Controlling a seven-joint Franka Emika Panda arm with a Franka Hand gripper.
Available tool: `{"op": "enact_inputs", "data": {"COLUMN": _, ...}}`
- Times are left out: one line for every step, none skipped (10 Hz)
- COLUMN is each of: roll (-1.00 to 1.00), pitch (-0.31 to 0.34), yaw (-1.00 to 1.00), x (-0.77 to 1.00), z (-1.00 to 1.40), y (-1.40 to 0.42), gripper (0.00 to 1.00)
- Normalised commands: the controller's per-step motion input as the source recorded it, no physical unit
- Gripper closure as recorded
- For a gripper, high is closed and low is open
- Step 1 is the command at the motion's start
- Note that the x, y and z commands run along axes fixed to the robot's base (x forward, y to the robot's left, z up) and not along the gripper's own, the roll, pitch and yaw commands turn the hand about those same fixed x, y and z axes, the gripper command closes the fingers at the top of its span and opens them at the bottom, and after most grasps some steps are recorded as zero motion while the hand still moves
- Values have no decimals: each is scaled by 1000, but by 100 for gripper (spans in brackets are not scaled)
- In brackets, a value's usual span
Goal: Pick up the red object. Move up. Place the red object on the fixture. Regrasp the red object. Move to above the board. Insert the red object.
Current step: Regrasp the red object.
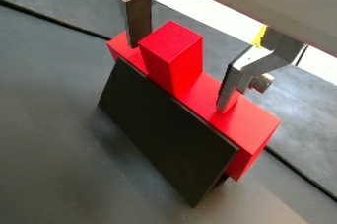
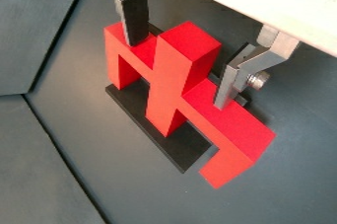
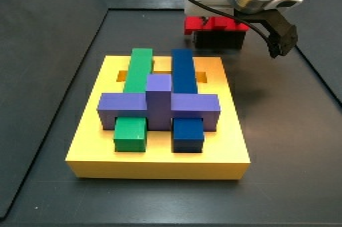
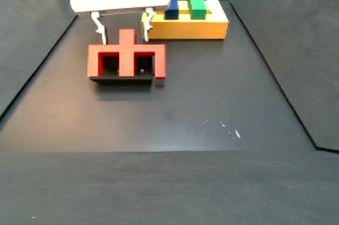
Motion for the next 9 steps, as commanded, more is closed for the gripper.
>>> {"op": "enact_inputs", "data": {"roll": 74, "pitch": 6, "yaw": -289, "x": 71, "z": 0, "y": 29, "gripper": 0}}
{"op": "enact_inputs", "data": {"roll": 69, "pitch": 9, "yaw": -354, "x": 46, "z": 0, "y": 14, "gripper": 0}}
{"op": "enact_inputs", "data": {"roll": 34, "pitch": 0, "yaw": -360, "x": 0, "z": 0, "y": 0, "gripper": 0}}
{"op": "enact_inputs", "data": {"roll": 0, "pitch": 0, "yaw": -277, "x": 0, "z": 0, "y": 0, "gripper": 0}}
{"op": "enact_inputs", "data": {"roll": 0, "pitch": -86, "yaw": -151, "x": -54, "z": -11, "y": 0, "gripper": 0}}
{"op": "enact_inputs", "data": {"roll": 0, "pitch": -129, "yaw": -100, "x": -109, "z": -29, "y": 11, "gripper": 0}}
{"op": "enact_inputs", "data": {"roll": 0, "pitch": -169, "yaw": -66, "x": -137, "z": -40, "y": 3, "gripper": 0}}
{"op": "enact_inputs", "data": {"roll": 0, "pitch": -191, "yaw": -40, "x": -140, "z": -26, "y": 3, "gripper": 0}}
{"op": "enact_inputs", "data": {"roll": 0, "pitch": -211, "yaw": 0, "x": -171, "z": -20, "y": 0, "gripper": 0}}
